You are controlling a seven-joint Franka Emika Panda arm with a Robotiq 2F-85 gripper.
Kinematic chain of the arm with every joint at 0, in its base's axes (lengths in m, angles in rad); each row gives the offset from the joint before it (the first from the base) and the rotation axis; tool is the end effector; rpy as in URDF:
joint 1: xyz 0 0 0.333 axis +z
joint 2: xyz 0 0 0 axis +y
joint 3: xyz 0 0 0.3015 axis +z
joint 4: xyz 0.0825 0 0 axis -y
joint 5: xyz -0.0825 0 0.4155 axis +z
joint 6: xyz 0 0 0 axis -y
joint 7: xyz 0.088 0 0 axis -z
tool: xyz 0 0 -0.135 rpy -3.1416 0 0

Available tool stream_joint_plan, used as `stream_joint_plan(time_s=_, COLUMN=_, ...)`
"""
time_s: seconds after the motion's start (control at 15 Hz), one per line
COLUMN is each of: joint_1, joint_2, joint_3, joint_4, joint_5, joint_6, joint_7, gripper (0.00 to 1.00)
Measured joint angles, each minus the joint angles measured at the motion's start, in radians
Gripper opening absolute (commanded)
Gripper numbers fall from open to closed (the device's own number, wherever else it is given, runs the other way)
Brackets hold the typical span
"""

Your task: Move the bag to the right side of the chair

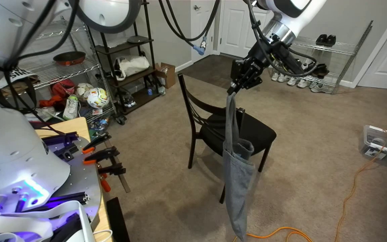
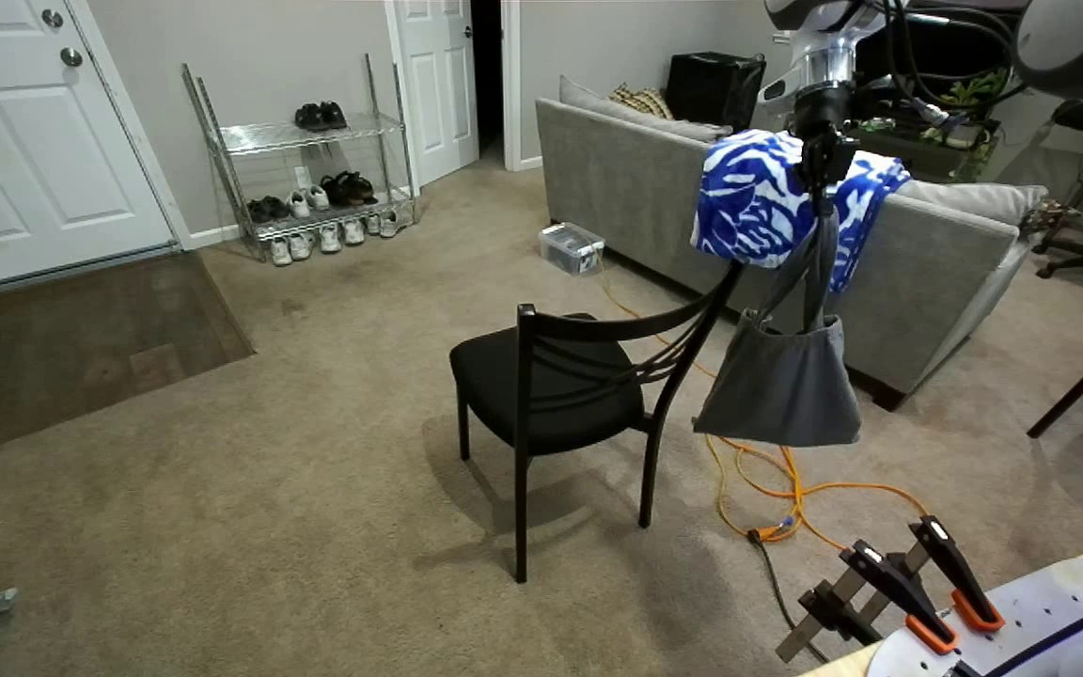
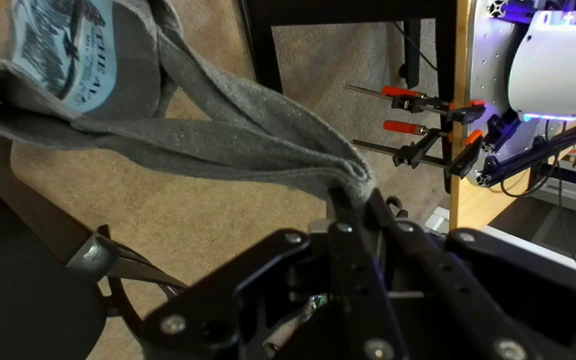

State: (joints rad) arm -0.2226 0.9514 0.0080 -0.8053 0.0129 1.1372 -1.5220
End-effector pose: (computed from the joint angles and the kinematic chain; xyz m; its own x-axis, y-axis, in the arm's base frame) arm 0.6940 -0.1513 0.2842 0.2571 0.9663 -0.0091 0.7853 -0.2145 -0.5808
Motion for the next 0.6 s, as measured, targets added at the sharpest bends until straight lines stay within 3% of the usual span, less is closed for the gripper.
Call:
stream_joint_plan(time_s=0.2, joint_1=0.0, joint_2=0.0, joint_3=0.0, joint_4=0.0, joint_5=0.0, joint_6=0.0, joint_7=0.0, gripper=0.1)
stream_joint_plan(time_s=0.27, joint_1=0.0, joint_2=0.0, joint_3=0.0, joint_4=0.0, joint_5=0.0, joint_6=0.0, joint_7=0.0, gripper=0.02)
stream_joint_plan(time_s=0.6, joint_1=0.001, joint_2=0.011, joint_3=0.0, joint_4=0.015, joint_5=-0.003, joint_6=0.009, joint_7=-0.006, gripper=0.02)
